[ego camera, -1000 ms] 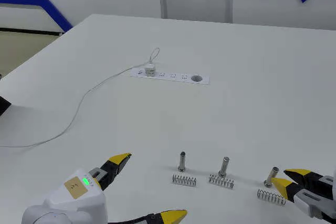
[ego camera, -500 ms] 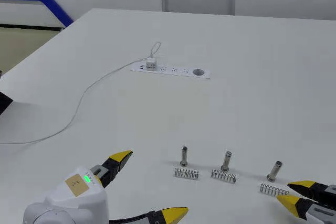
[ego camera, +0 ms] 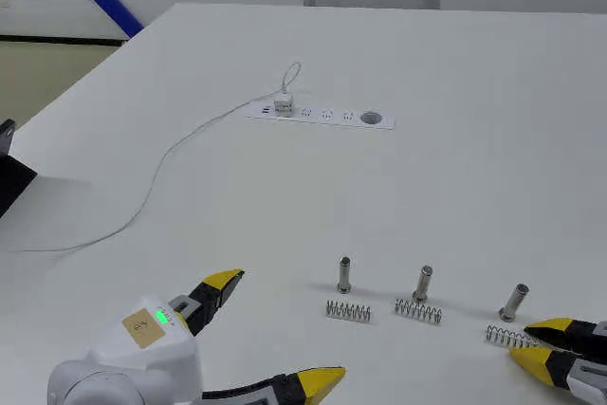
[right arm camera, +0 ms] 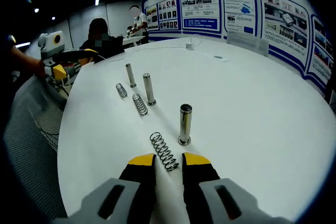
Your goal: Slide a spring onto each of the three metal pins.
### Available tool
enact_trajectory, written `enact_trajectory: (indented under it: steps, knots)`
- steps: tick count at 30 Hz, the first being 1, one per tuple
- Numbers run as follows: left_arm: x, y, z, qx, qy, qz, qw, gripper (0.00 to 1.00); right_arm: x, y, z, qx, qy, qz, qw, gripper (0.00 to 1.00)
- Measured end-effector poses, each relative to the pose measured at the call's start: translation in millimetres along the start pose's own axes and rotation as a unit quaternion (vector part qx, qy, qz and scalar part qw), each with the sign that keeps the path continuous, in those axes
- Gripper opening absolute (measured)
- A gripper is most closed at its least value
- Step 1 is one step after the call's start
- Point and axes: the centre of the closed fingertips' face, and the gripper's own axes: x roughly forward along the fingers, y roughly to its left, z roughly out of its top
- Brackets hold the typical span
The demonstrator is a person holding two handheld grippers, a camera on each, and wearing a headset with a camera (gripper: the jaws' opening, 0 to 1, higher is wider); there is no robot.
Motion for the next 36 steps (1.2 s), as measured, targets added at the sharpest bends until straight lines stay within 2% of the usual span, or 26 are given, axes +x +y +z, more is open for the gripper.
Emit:
enact_trajectory:
  steps: [2, 6, 14, 22, 26, 31, 36]
  knots:
    - [0.4, -0.4, -0.9, 0.0, 0.001, -0.001, 1.0, 0.88, -0.4, 1.3, 0.1, -0.009, 0.001, 0.008, 0.9999, 0.2]
    - [1.1, -2.5, -3.5, 0.001, 0.006, -0.005, 1.0, 0.88, -0.8, 8.0, 0.4, -0.052, 0.005, 0.027, 0.9983, 0.19]
    - [1.0, -3.9, -4.1, 0.002, 0.009, -0.008, 0.9999, 0.87, -2.2, 13.7, -1.4, -0.058, 0.01, 0.048, 0.9971, 0.12]
    - [2.3, -9.8, -4.7, 0.009, 0.012, -0.022, 0.9996, 0.86, -4.0, 9.8, -4.2, -0.09, 0.029, 0.049, 0.9943, 0.11]
    - [3.0, -9.4, -4.2, 0.004, 0.01, -0.027, 0.9996, 0.86, -3.8, 8.5, -6.4, -0.083, 0.042, 0.043, 0.9947, 0.11]
    - [3.7, -5.8, -4.2, -0.003, 0.008, -0.027, 0.9996, 0.84, -8.0, 15.5, -0.8, -0.087, 0.043, 0.044, 0.9943, 0.1]
    - [7.6, -9.2, -0.2, 0.008, 0.0, -0.037, 0.9993, 0.83, -13.9, 20.2, 9.3, -0.097, 0.037, 0.046, 0.9935, 0.1]
